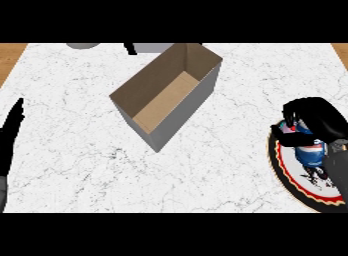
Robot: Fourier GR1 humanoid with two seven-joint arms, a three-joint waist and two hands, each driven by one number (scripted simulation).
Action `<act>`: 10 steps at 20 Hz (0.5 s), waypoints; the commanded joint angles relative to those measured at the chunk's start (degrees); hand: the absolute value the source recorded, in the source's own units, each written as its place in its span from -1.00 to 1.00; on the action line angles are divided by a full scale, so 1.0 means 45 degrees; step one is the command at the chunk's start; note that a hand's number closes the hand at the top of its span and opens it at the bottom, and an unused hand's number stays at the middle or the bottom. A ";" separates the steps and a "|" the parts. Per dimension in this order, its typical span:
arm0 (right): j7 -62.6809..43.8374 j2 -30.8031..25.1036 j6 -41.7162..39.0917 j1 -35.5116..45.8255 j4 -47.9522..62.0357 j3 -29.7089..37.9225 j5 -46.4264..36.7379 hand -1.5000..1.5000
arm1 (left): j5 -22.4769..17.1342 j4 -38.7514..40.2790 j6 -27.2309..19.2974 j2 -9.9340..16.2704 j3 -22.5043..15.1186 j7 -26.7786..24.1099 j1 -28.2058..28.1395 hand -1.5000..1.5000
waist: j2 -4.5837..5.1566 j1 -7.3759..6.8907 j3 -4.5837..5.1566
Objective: Pick the can from the plate and place it in the cardboard box
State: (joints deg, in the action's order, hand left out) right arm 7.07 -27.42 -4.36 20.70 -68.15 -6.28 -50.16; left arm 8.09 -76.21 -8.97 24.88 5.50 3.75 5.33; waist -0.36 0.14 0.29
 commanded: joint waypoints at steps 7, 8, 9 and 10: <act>-0.0221 0.0104 0.0713 0.0448 -0.4244 0.0874 0.0485 1.00 | -0.0035 0.0614 0.0319 0.0121 0.0440 -0.0211 0.0412 0.00 | 0.0055 0.0093 -0.0055; -0.0541 0.0177 0.0136 0.0267 -0.5111 0.0784 0.0711 1.00 | 0.0174 -0.0691 0.0012 -0.0171 0.0122 0.0633 -0.0040 0.00 | 0.0013 0.0032 -0.0063; -0.1026 0.1115 0.0925 0.0008 -0.5359 0.0059 -0.0018 1.00 | 0.0209 -0.0150 0.0116 -0.0077 0.0256 0.0038 -0.0102 0.00 | 0.0040 0.0006 -0.0059; -0.0772 0.0674 0.0134 0.0976 -0.5008 0.0553 0.0499 1.00 | 0.0118 -0.0393 0.0285 -0.0068 0.0290 0.0094 -0.0308 0.00 | 0.0054 -0.0078 -0.0061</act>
State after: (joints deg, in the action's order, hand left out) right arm 4.02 -25.50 -2.09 22.22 -86.68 -3.82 -48.82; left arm 8.69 -77.06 -8.46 24.60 6.37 4.26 4.86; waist -0.22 0.22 0.04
